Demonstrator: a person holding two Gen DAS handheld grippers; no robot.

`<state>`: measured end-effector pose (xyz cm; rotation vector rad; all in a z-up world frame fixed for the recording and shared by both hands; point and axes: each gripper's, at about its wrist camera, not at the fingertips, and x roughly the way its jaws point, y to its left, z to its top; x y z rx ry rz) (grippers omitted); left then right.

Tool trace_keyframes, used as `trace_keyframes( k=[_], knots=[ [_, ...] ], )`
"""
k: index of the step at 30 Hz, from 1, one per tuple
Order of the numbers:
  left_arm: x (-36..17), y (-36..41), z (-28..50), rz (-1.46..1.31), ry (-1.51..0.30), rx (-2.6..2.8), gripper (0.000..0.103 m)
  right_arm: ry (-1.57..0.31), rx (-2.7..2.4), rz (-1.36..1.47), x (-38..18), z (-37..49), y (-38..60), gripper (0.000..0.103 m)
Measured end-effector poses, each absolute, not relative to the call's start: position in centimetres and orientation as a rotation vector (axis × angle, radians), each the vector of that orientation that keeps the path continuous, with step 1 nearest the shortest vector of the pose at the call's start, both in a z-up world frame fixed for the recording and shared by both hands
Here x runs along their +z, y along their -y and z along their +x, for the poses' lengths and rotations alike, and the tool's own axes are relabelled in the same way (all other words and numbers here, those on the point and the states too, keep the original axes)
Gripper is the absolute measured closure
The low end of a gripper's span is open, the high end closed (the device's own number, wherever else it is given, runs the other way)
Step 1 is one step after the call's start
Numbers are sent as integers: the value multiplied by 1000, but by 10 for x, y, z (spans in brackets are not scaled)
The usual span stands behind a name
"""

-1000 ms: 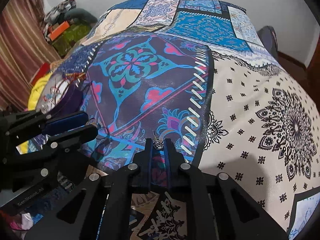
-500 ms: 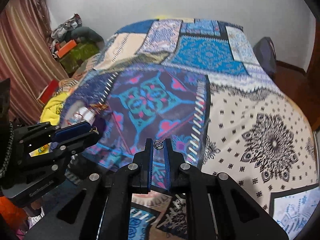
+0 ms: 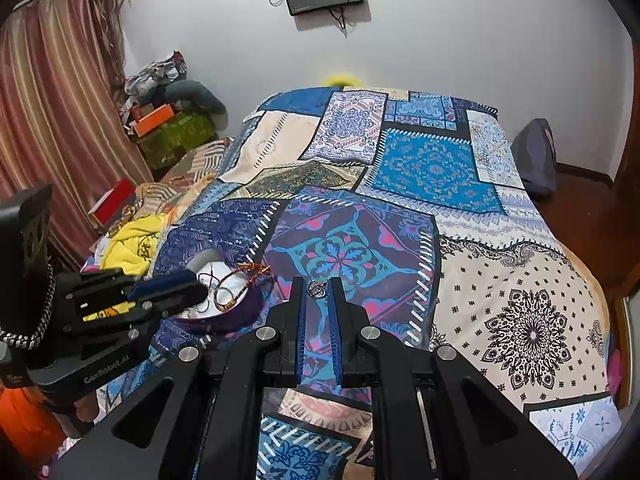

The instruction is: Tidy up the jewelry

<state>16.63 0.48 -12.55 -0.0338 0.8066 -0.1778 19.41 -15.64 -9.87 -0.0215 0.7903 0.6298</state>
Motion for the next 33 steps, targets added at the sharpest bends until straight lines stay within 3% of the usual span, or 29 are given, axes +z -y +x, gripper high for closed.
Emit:
trace_keyframes(
  k=[4,10,12,14,26,29,33],
  knots=[
    [-138,0,164,-57,-871,-241,90,-808,629,-9,-104,194,159,94],
    [-175,26,176,-15,-981,-258,81,-838,620,-14,-116,194,166,94],
    [-184,31,182,-5,-1002,-248,71,-846,615,-15,-119,195,169,93],
    [-192,35,189,2,-1012,-229,68,-853,611,-11,-122,196,175,93],
    [-218,55,219,96,-1021,-198,69,-901,604,31,-143,210,193,93],
    [-218,55,221,112,-1012,-188,85,-907,609,38,-146,209,193,93],
    [-217,50,220,82,-1012,-201,86,-909,616,37,-146,209,193,93]
  ],
)
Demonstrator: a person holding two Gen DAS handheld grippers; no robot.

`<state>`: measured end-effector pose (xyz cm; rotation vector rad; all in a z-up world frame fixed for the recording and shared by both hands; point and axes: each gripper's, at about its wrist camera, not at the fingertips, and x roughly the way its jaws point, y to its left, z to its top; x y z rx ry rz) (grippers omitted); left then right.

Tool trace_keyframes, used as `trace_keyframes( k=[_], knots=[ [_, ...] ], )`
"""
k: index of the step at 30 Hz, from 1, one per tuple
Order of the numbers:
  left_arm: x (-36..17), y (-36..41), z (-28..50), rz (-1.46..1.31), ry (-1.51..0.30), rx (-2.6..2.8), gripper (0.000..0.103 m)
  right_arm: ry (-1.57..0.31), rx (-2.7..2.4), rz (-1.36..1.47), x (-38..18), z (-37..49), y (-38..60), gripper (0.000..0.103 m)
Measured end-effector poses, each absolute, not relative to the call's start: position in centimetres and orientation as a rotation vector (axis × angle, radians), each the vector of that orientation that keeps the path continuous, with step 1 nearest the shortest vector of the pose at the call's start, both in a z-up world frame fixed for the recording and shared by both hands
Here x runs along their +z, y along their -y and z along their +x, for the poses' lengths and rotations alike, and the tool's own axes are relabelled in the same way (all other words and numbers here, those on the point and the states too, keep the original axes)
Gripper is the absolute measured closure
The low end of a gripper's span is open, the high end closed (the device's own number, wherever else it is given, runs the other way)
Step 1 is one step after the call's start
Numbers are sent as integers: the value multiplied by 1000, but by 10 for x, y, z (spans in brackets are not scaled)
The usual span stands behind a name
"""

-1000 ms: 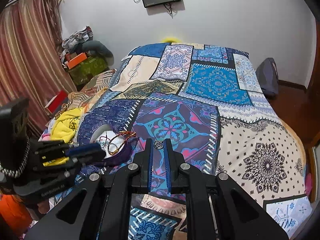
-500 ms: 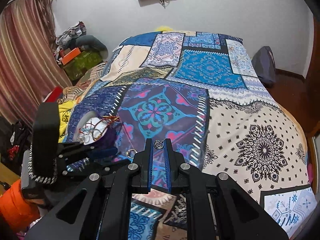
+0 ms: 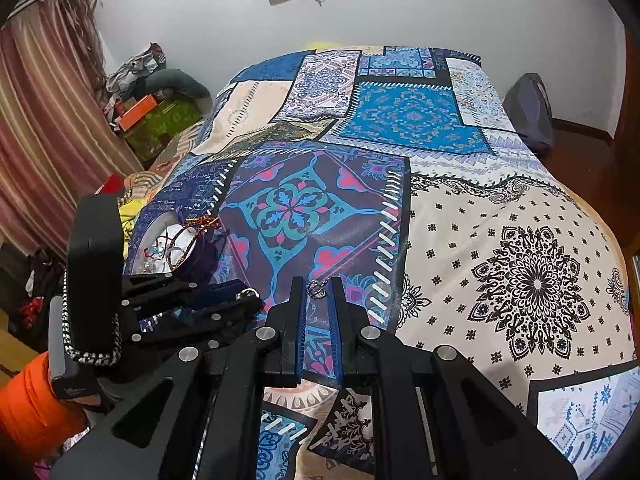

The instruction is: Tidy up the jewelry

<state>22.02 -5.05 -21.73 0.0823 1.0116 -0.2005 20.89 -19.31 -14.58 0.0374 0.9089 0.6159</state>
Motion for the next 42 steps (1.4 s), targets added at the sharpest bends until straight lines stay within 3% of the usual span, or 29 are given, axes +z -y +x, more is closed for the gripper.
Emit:
trace_keyframes(
  k=[10,28,42],
  knots=[
    [-197,31,201,-22,-983,-203,86,-886,633,29,-135,205,184,93],
    [-113,-65,170,-101,-746,-44,86,-809,736,-3,-102,200,122,93],
    [-125,-89,166,-105,-754,-32,86,-814,827,-20,-108,205,67,93]
  ],
)
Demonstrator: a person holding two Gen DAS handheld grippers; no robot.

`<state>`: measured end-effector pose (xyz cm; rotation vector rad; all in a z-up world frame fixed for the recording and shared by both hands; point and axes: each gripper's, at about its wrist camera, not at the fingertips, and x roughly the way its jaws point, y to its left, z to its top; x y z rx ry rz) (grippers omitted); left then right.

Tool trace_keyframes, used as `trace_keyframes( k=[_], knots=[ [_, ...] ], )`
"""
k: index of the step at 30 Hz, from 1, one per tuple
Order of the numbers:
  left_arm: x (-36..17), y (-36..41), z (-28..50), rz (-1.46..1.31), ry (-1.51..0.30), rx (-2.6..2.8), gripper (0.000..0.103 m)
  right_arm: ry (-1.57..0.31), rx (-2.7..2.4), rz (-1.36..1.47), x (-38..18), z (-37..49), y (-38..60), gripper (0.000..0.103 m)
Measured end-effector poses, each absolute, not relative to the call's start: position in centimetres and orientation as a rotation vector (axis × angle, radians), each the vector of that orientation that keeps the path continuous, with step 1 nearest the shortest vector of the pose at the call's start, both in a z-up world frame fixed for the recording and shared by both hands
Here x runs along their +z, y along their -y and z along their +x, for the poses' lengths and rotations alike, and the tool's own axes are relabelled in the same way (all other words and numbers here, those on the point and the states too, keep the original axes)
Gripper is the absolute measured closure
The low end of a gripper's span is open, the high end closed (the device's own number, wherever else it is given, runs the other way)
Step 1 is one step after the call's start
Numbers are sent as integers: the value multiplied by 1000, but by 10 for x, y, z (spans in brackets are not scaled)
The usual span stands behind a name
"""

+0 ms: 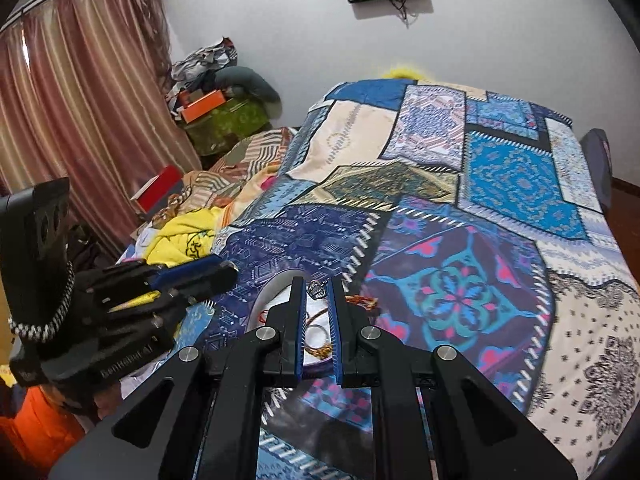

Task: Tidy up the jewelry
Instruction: 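Drop the gold ring into the heart tin while the right gripper drops the earring there, then open both grippers and withdraw them from the heart tin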

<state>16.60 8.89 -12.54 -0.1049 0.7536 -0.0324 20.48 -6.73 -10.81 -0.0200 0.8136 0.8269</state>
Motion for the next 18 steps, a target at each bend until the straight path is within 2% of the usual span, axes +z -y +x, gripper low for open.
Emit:
trace_keyframes(
  k=[18],
  knots=[
    [-168,-77,179,-58,-819,-80,86,-929,865,-63,-148,225,30,93]
  ],
)
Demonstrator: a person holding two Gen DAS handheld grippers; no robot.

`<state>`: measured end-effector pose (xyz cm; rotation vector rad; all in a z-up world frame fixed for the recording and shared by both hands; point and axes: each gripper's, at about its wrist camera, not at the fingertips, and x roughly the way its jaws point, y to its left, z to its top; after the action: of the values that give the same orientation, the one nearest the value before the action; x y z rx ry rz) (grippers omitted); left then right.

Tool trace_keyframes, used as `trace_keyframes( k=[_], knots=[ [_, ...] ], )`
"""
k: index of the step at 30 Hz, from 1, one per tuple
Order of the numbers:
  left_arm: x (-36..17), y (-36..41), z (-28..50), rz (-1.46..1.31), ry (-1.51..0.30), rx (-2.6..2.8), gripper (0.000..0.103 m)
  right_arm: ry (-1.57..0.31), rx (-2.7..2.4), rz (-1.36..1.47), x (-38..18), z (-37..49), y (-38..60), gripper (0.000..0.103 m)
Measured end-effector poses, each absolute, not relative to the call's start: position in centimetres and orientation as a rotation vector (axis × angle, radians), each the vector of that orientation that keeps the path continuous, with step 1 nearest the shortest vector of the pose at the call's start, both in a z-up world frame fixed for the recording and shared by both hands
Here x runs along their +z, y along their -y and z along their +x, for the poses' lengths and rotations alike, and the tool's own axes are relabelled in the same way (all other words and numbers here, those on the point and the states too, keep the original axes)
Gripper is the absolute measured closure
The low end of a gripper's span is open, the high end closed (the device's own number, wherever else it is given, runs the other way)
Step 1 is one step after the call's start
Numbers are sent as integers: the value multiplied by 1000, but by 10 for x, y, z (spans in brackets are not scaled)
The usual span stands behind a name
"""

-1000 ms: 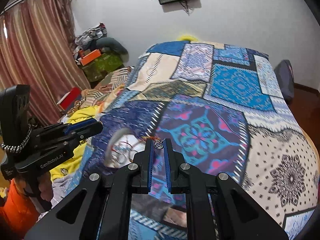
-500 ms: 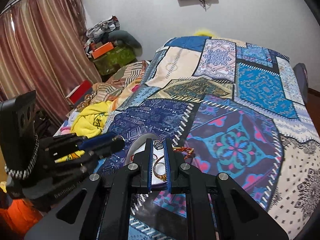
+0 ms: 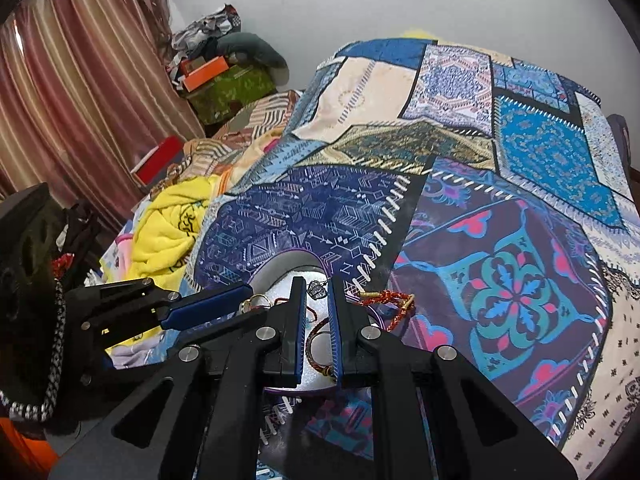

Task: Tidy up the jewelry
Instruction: 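Open both grippers and withdraw them from the heart tin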

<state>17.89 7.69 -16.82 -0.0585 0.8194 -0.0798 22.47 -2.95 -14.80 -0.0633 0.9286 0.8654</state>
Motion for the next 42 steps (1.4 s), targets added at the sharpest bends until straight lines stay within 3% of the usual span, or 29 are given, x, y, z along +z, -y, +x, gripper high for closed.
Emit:
trace_keyframes(
  k=[12,15,23,37,42],
  knots=[
    [-171,-82,179,-72,-834,-70,86,-996,897,-38,-150,227,27,93],
    [-167,-83,179,-74,-832,-63,81,-989,895,-29,-145,224,31,89],
    [-135,-89,167,-87,-769,-31,80,-909,857,-10,-113,213,48,88],
    [11,-72,69,-68,-375,-2,80,-436,770,22,23,111,102,88],
    [48,-51,16,-13,-213,43,61,-280,714,24,50,63,118,83]
  ],
)
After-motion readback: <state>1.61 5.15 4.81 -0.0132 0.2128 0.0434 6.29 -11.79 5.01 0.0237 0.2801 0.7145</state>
